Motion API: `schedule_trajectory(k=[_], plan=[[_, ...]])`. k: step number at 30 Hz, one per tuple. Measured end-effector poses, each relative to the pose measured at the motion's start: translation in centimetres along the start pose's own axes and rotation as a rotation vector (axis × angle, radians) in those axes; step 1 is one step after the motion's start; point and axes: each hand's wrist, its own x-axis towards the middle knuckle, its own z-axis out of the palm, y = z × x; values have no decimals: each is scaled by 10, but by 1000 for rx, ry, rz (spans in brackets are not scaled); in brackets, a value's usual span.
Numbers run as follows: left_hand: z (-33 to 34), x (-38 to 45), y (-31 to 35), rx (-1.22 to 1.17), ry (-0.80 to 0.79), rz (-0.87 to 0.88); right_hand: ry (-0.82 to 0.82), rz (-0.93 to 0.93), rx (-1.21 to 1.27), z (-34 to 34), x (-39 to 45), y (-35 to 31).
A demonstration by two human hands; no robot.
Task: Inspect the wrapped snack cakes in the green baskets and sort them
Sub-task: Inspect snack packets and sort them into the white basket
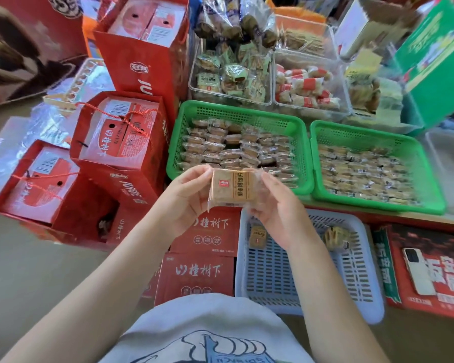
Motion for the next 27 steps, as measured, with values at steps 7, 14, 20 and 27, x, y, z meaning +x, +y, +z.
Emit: schedule_trajectory(k=[7,14,20,27], plan=[[15,-16,-15,-12,272,-40,63,14,324,2,-4,19],[21,-32,-24,275,279,23,339,-8,398,-1,0,33],[19,-22,-27,209,425,54,386,-51,341,-2,-1,30],[13,5,-37,200,410,-20,420,32,33,-24,15,28]])
